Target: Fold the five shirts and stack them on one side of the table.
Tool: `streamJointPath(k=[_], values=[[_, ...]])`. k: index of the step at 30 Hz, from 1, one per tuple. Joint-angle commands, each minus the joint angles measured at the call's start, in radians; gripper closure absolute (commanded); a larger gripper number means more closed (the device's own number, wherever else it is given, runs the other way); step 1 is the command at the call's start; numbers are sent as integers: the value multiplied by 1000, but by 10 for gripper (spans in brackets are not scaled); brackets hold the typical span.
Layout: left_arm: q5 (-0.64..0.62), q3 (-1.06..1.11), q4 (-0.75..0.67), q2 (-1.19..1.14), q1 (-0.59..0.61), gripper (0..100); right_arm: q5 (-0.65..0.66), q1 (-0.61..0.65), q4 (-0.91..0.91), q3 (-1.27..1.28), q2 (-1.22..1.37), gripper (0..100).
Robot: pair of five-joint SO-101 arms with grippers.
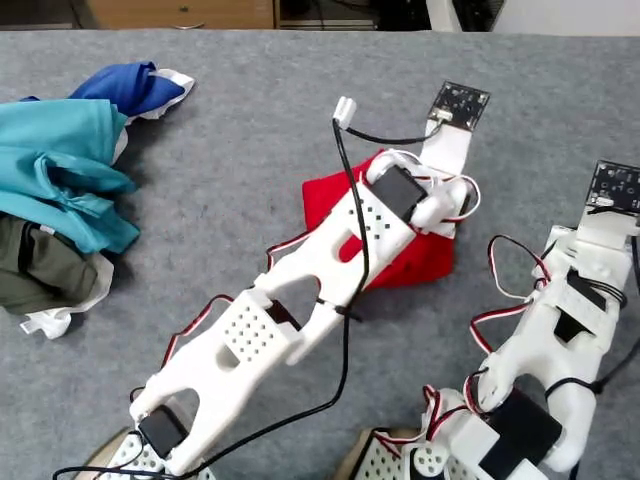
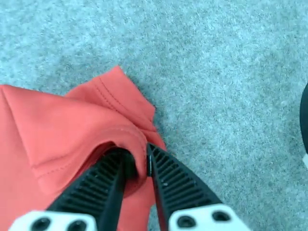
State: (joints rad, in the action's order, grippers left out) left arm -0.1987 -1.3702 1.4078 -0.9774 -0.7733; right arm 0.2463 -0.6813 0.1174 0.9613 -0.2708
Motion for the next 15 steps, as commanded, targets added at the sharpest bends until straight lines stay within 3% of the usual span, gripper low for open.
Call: streamJointPath(k=[1,6,10,15], values=[[-2,-3,-14,10,3,957,-3,7,-23,-41,-1,993],[-23,-11,-11,21,54,853,-2,7,-23,-41,-1,993],[-66,-46,6,21,91,850,-2,7,-23,-41,-1,993],[-61,-216,140,19,152,862,-2,8,-23,-39,-1,993]])
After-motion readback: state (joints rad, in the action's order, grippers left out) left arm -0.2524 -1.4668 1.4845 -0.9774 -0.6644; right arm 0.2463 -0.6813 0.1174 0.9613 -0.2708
